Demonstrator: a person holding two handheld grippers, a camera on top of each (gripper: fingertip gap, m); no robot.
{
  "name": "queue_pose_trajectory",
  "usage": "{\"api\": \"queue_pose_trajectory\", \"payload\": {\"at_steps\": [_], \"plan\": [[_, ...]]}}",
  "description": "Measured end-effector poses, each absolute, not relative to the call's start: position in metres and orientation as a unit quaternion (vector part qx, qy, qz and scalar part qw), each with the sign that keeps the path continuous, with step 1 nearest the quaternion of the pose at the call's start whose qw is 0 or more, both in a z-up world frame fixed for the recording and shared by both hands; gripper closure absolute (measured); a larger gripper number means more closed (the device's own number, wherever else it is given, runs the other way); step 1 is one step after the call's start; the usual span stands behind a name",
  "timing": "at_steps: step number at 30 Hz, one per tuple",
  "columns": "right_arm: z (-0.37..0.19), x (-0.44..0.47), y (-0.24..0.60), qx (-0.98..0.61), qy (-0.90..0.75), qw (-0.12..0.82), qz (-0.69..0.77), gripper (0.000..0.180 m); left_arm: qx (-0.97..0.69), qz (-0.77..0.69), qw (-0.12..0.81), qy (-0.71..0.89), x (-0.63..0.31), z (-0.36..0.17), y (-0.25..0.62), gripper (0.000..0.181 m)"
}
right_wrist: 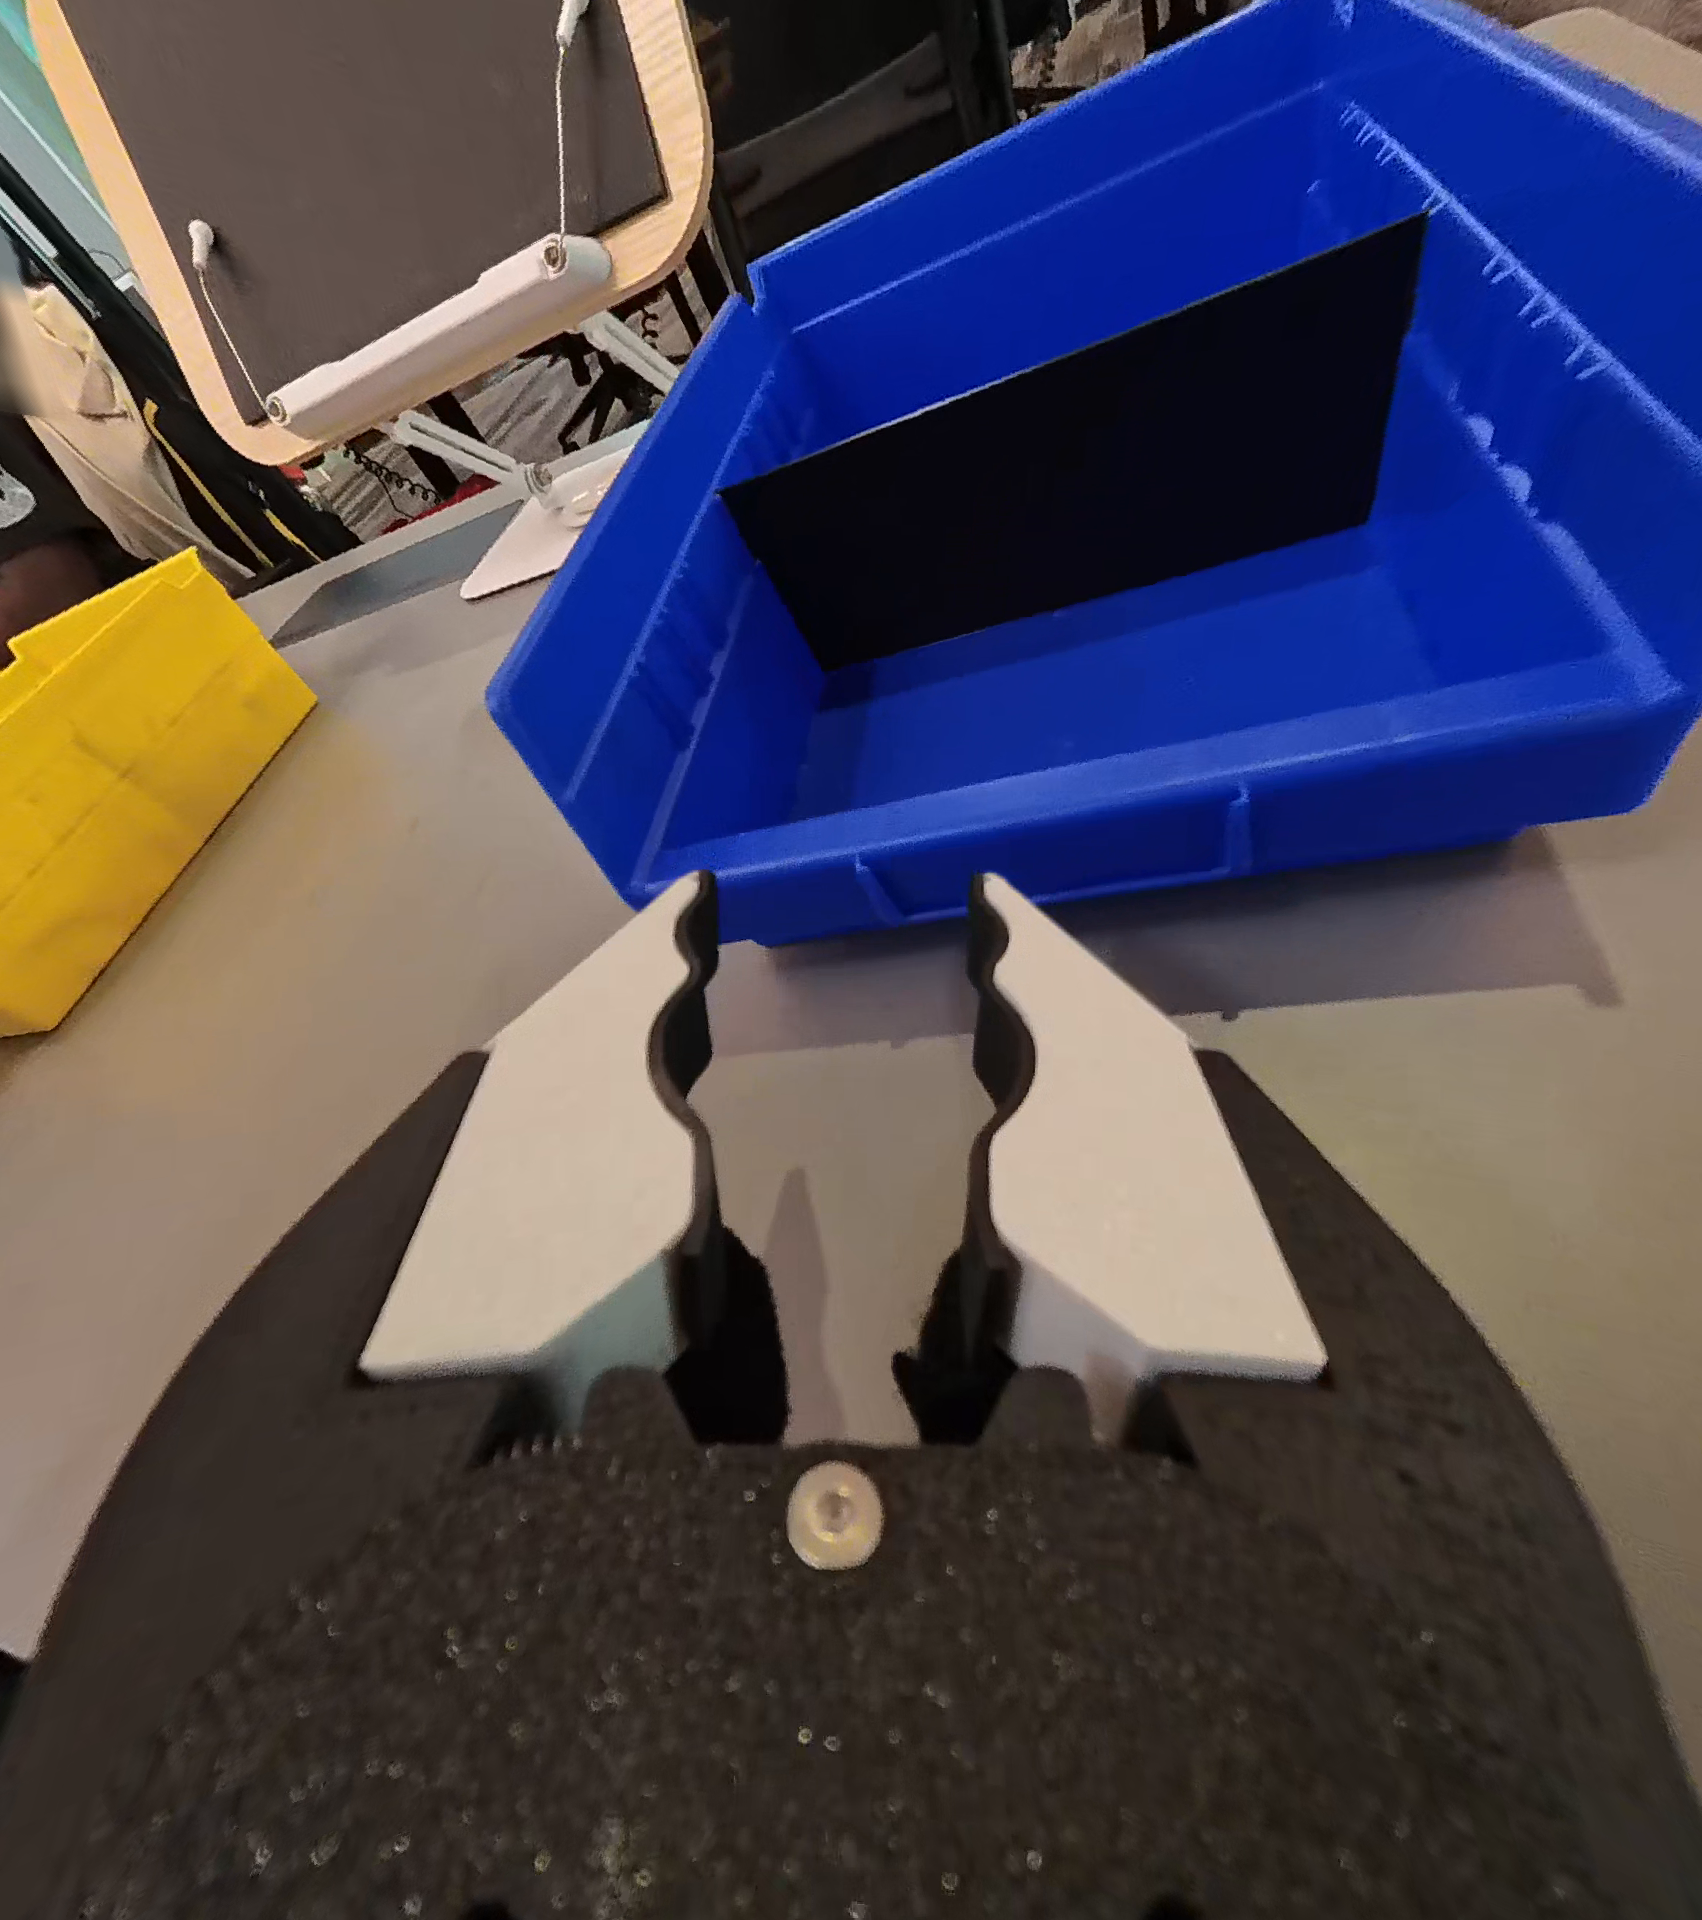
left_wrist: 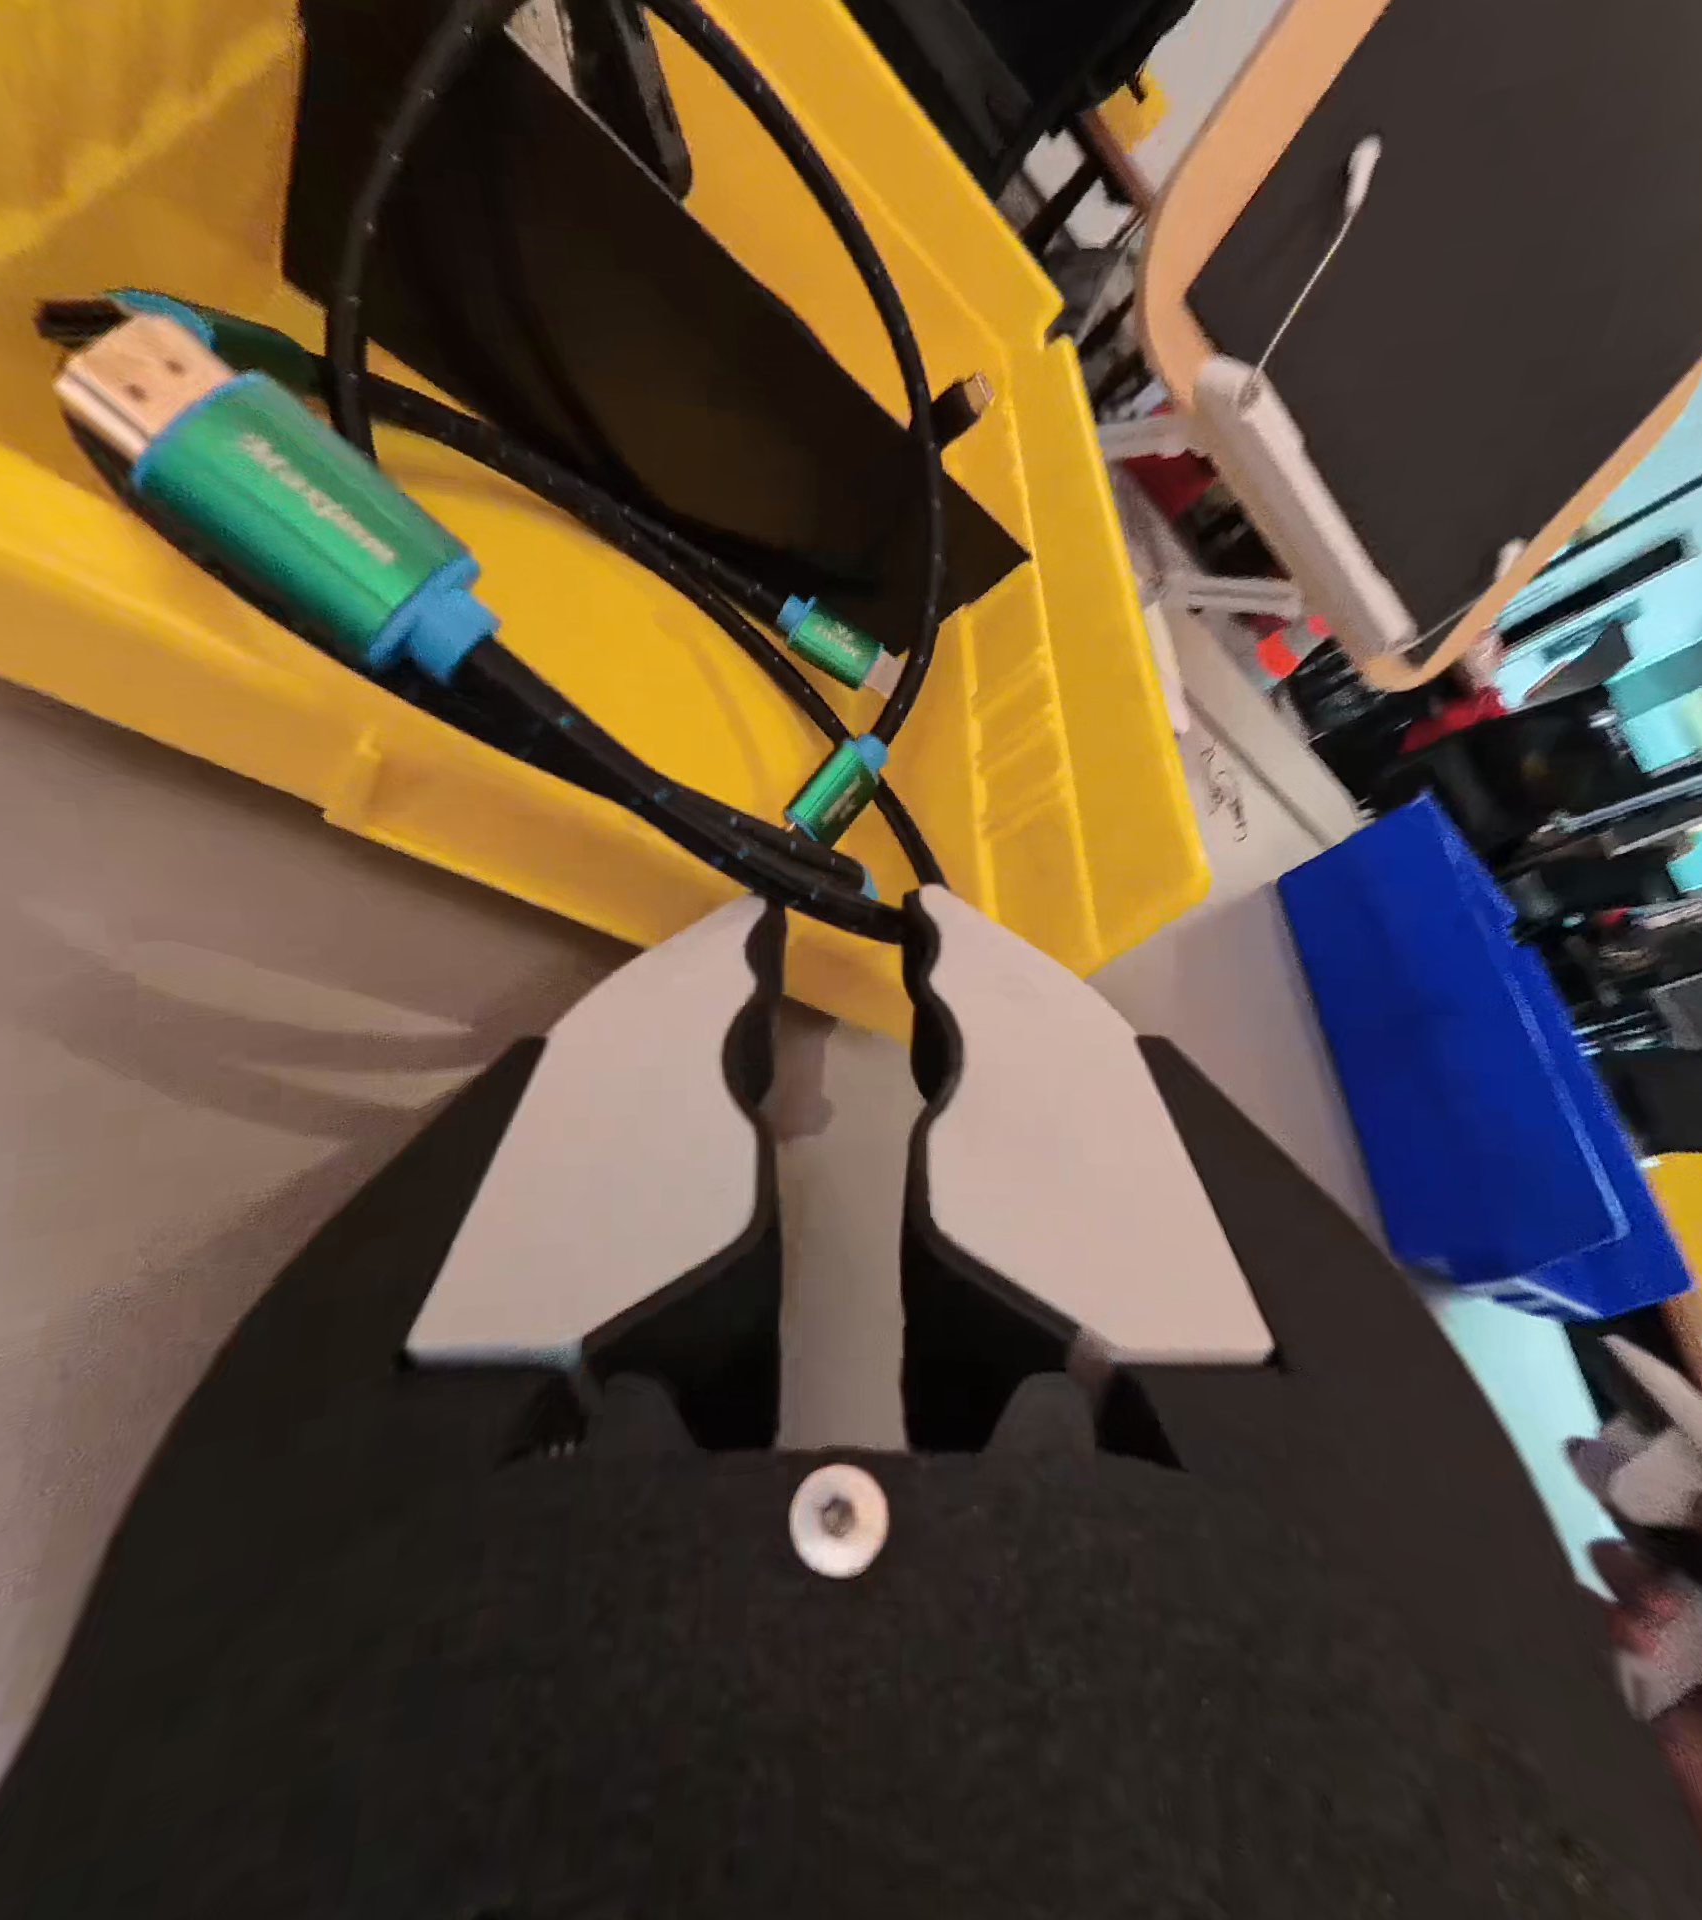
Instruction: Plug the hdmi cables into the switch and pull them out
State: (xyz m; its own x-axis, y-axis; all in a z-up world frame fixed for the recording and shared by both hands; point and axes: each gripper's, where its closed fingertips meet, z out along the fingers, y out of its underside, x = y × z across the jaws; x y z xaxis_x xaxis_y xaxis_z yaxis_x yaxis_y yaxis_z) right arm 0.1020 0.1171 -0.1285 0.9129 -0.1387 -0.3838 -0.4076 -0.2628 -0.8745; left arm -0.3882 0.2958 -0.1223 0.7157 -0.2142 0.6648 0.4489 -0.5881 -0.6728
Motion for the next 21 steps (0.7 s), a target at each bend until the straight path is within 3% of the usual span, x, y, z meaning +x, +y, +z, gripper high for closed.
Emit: {"api": "queue_pose_trajectory", "payload": {"at_steps": [2,7,15,21], "plan": [[-0.130,0.101,0.116,-0.788,0.173,0.579,0.119,0.132,-0.800,-0.387,0.454,-0.065,-0.386,-0.116,0.296,0.171],[-0.130,0.102,0.112,-0.786,0.181,0.577,0.130,0.133,-0.799,-0.359,0.482,0.027,-0.374,-0.101,0.293,0.175],[-0.131,0.099,0.111,-0.788,0.180,0.574,0.136,0.135,-0.746,-0.180,0.570,0.293,-0.357,-0.065,0.280,0.175],[-0.133,0.097,0.112,-0.791,0.177,0.569,0.139,0.135,-0.708,-0.023,0.558,0.433,-0.365,-0.063,0.279,0.175]]}}
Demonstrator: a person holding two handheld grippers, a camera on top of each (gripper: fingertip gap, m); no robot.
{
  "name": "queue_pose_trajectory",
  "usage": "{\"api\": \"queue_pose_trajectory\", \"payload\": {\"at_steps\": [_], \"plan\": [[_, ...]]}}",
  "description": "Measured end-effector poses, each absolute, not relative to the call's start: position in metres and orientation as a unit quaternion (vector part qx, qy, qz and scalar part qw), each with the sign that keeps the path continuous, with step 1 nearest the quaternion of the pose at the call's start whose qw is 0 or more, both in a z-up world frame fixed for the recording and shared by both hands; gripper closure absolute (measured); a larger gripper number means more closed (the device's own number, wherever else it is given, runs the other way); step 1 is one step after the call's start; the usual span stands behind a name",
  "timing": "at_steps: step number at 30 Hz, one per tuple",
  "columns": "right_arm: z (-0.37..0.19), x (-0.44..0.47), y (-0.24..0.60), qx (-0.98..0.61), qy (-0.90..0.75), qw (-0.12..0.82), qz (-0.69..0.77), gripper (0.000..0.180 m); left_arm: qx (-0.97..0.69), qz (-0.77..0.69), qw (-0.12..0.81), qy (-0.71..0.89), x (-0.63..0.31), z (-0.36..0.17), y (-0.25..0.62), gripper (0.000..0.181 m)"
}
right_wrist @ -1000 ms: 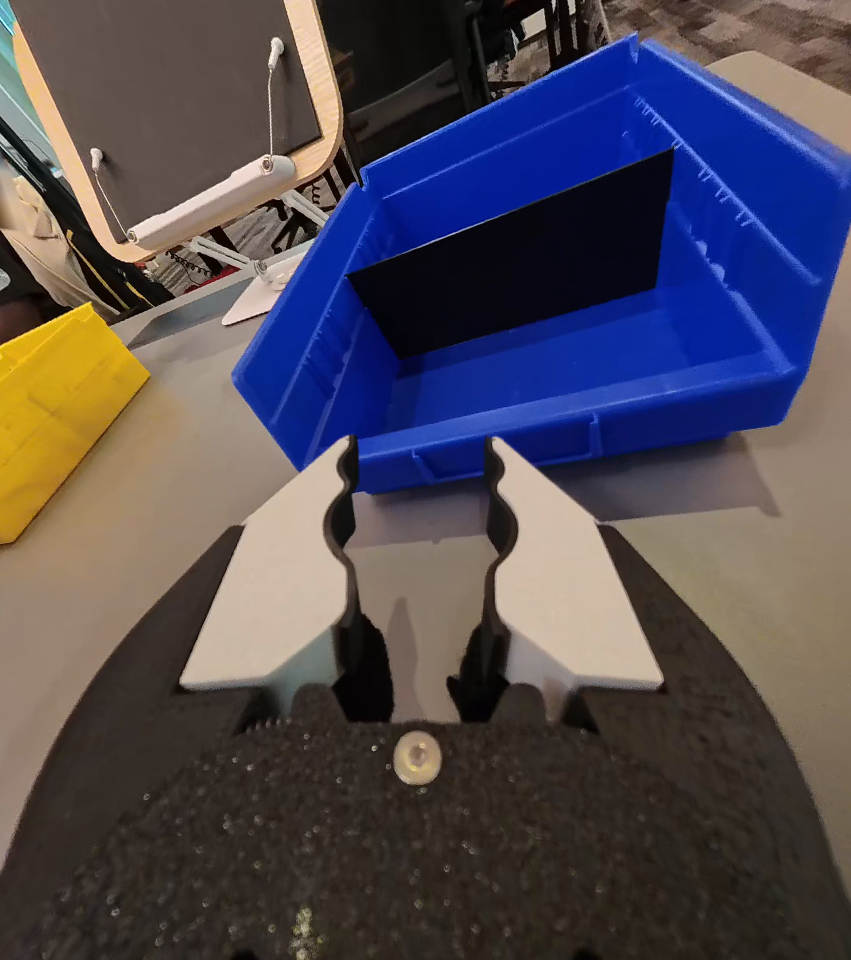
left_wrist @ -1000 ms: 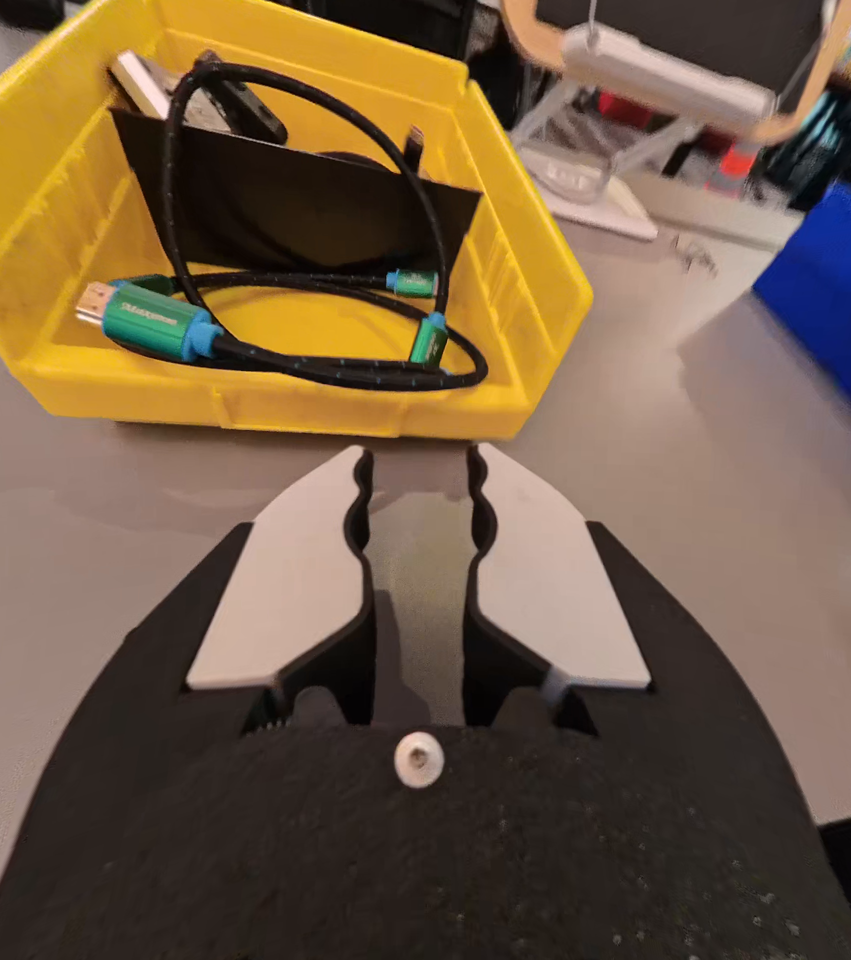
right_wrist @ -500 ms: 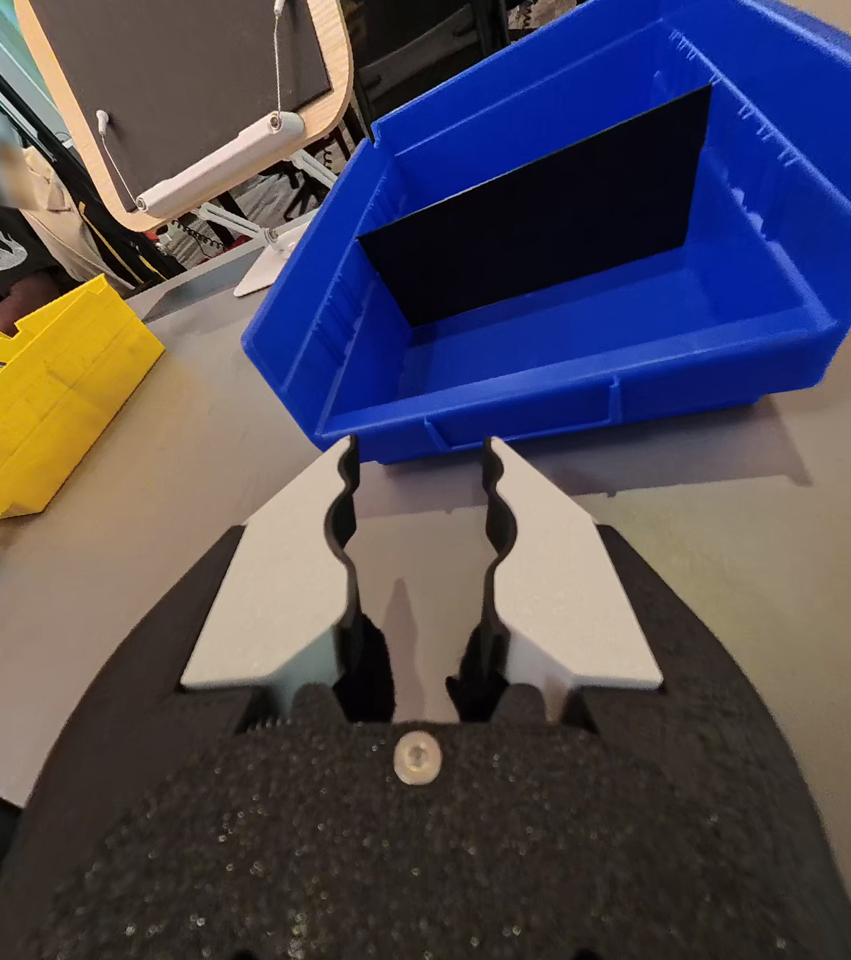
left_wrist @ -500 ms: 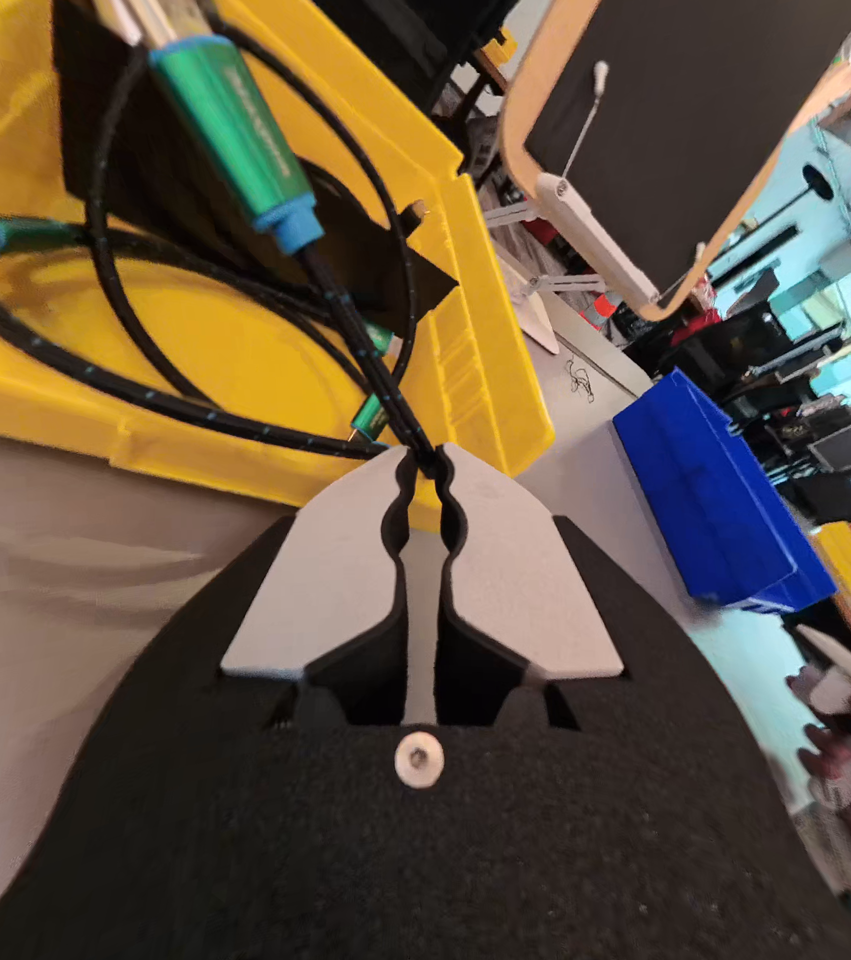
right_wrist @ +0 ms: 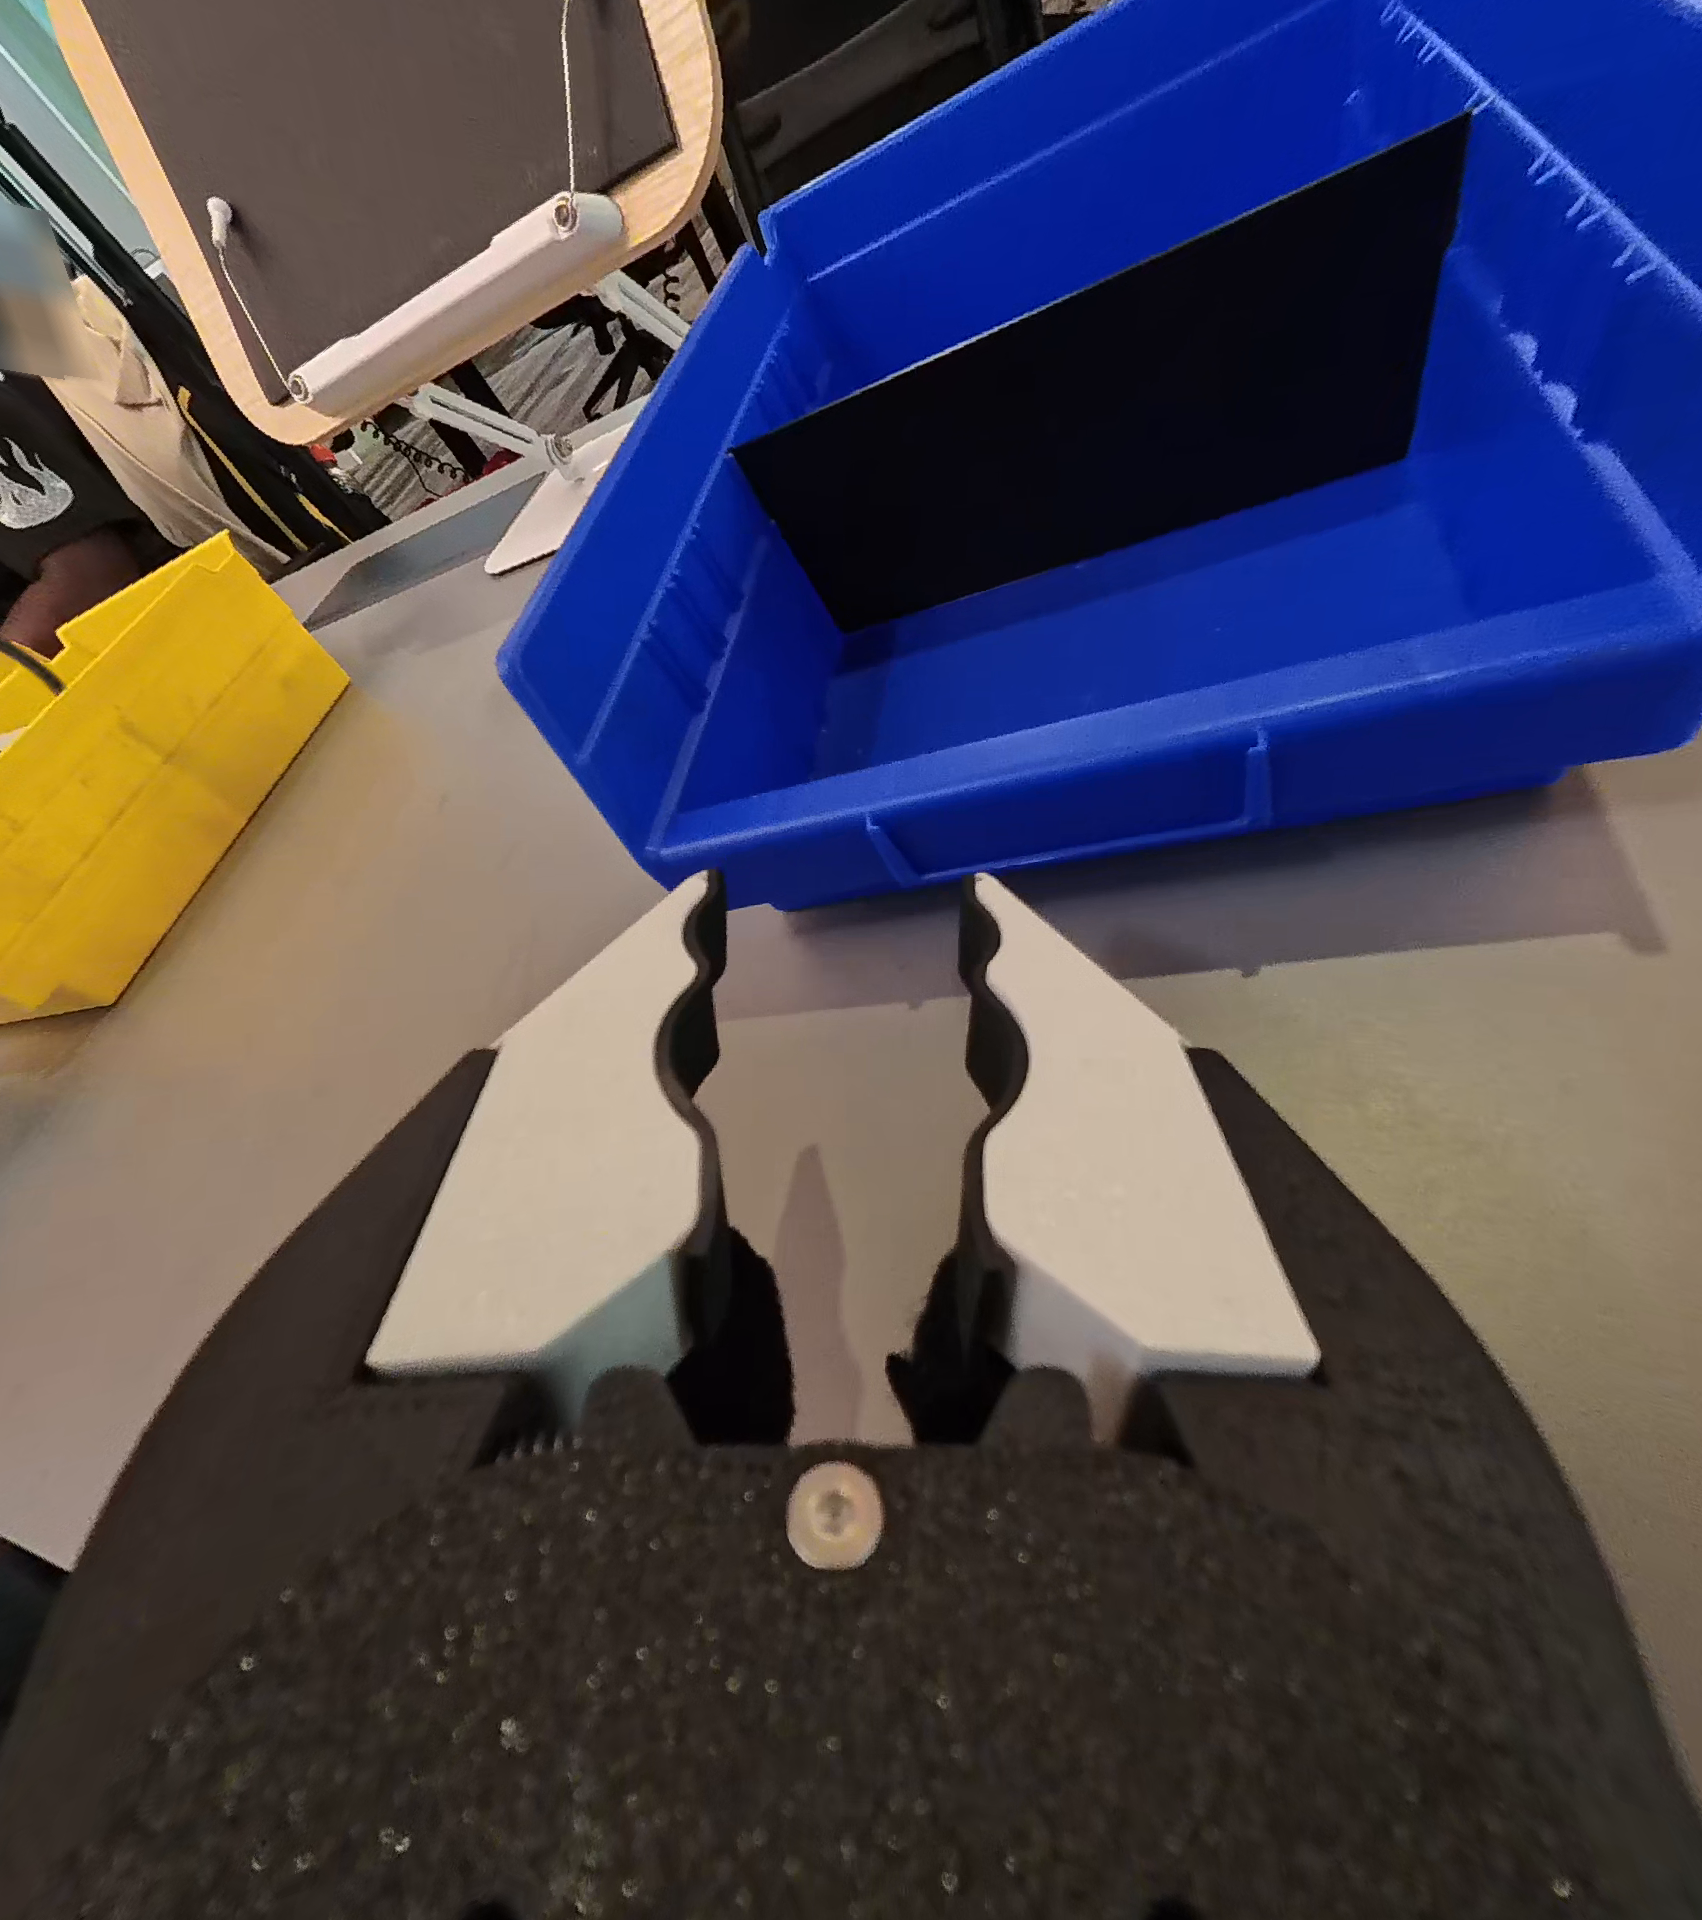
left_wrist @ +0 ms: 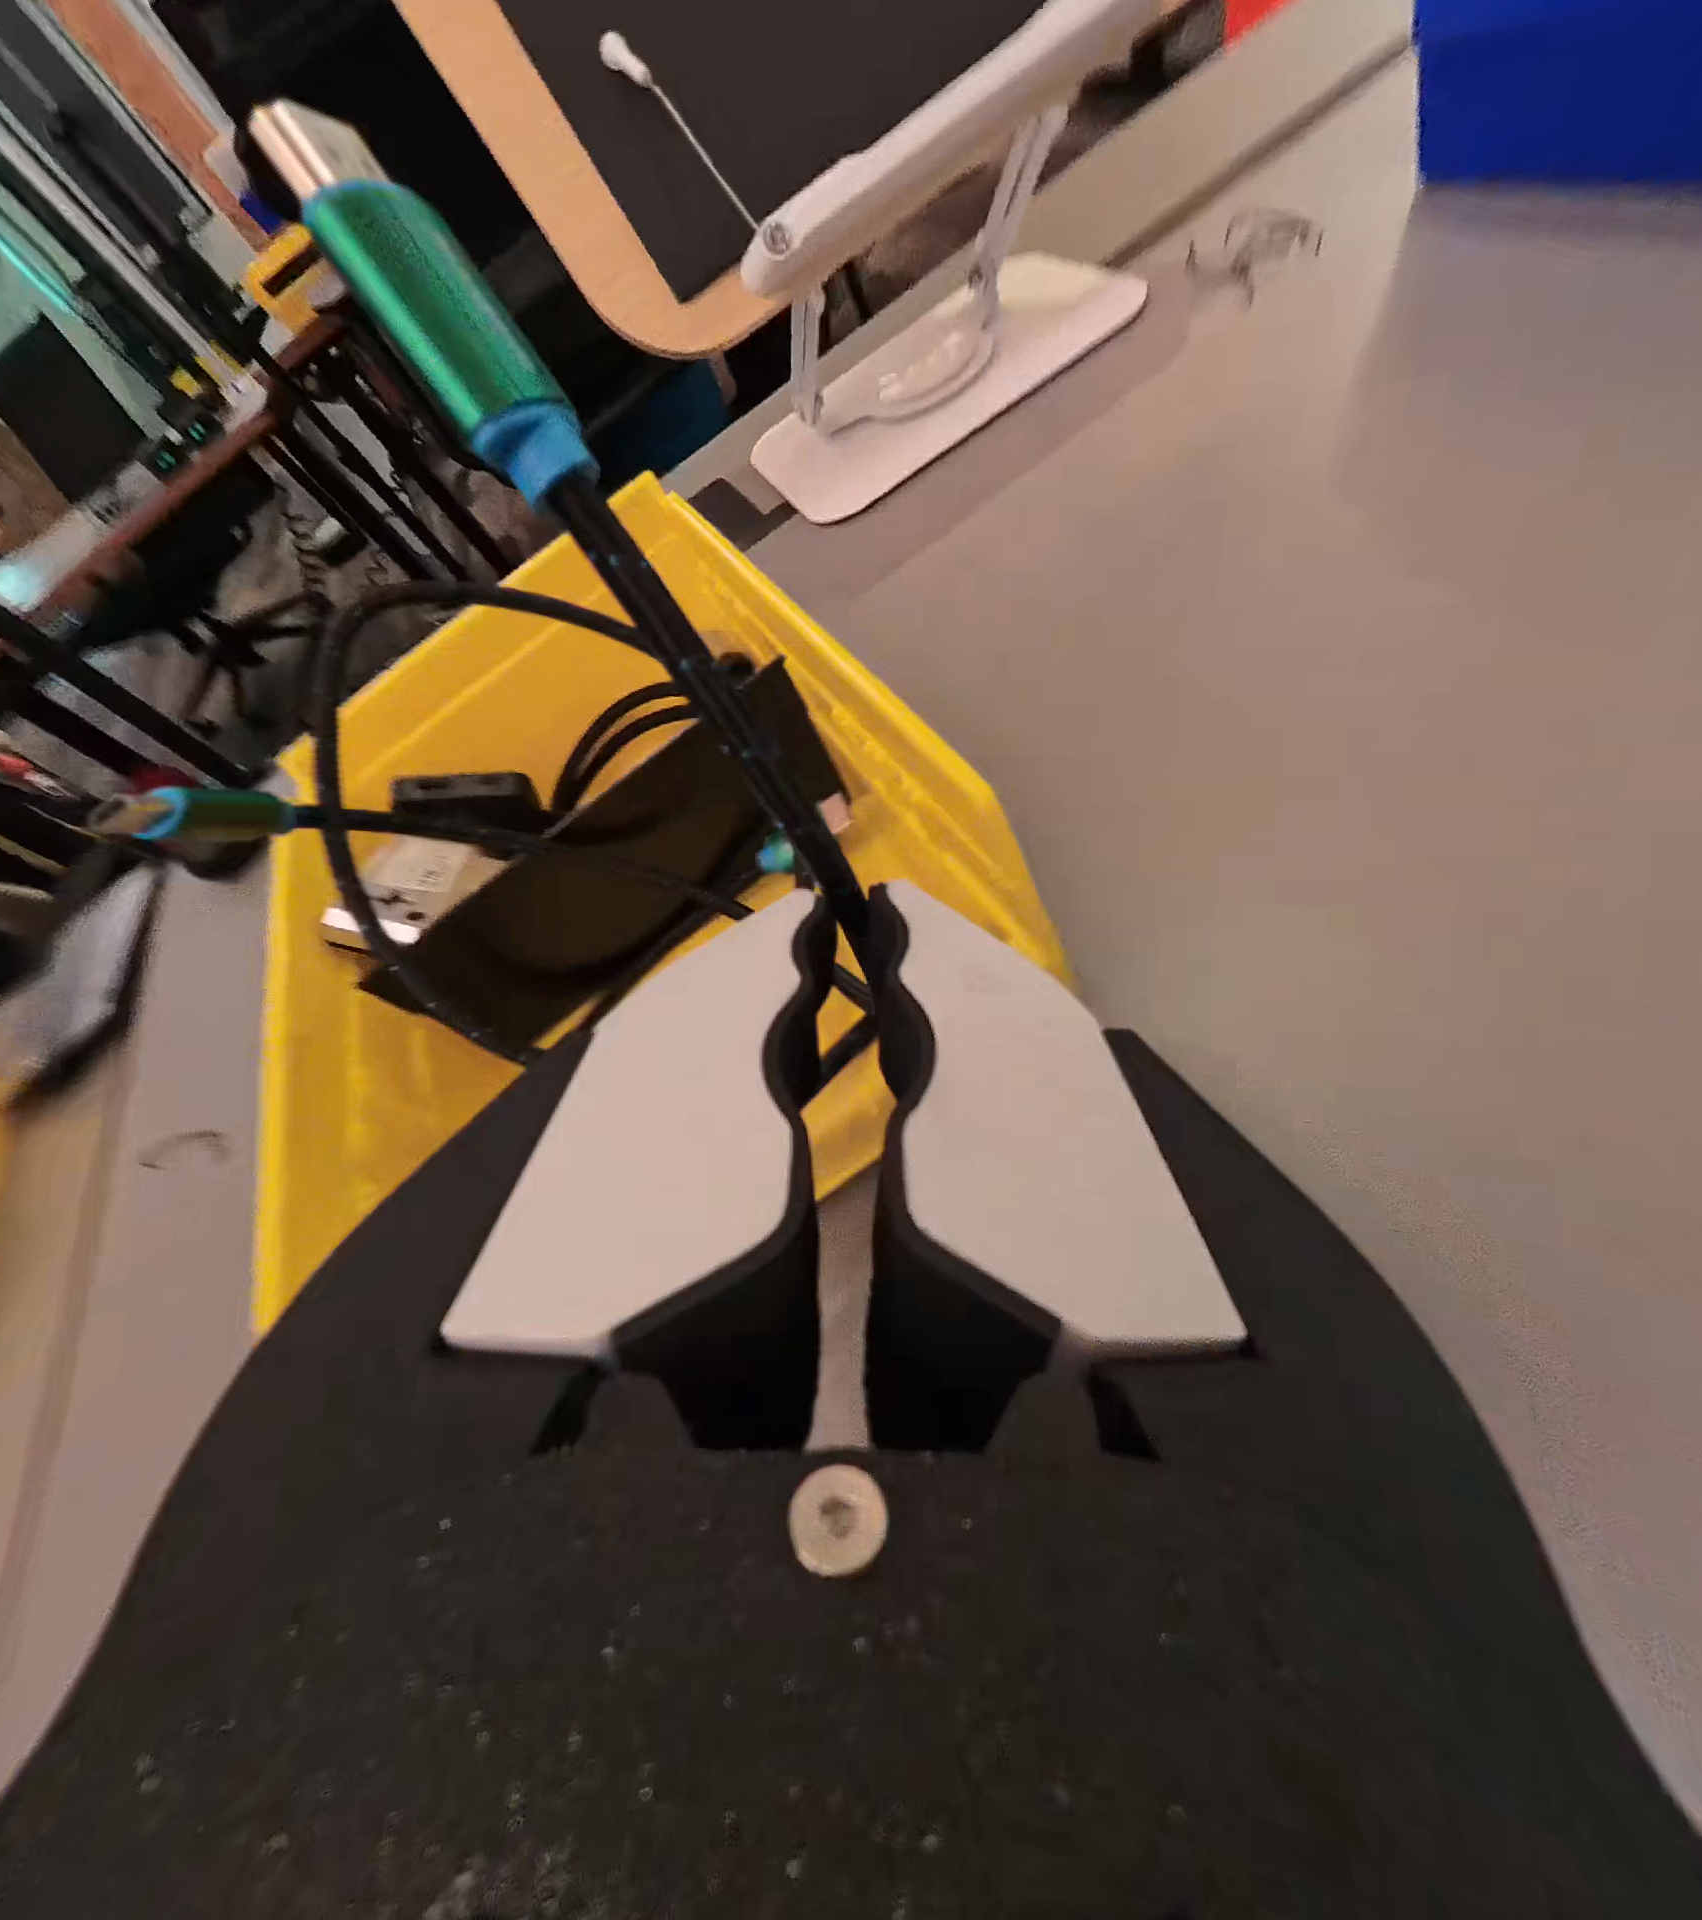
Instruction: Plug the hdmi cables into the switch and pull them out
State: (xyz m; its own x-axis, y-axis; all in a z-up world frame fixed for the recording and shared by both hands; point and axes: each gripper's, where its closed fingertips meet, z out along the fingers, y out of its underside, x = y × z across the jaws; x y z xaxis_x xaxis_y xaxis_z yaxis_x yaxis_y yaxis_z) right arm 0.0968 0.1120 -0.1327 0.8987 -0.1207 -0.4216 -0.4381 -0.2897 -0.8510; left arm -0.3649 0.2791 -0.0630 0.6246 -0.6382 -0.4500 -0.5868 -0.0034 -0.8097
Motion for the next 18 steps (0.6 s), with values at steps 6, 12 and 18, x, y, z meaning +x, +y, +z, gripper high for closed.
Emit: {"api": "queue_pose_trajectory", "payload": {"at_steps": [6,12,18], "plan": [[-0.133,0.100,0.110,-0.791,0.182,0.567,0.140,0.136,-0.669,0.132,0.559,0.471,-0.385,-0.045,0.287,0.176],[-0.135,0.098,0.110,-0.794,0.180,0.563,0.143,0.137,-0.657,0.223,0.561,0.451,-0.409,-0.035,0.294,0.175],[-0.137,0.095,0.112,-0.797,0.178,0.558,0.149,0.137,-0.654,0.216,0.607,0.397,-0.427,0.001,0.302,0.175]]}}
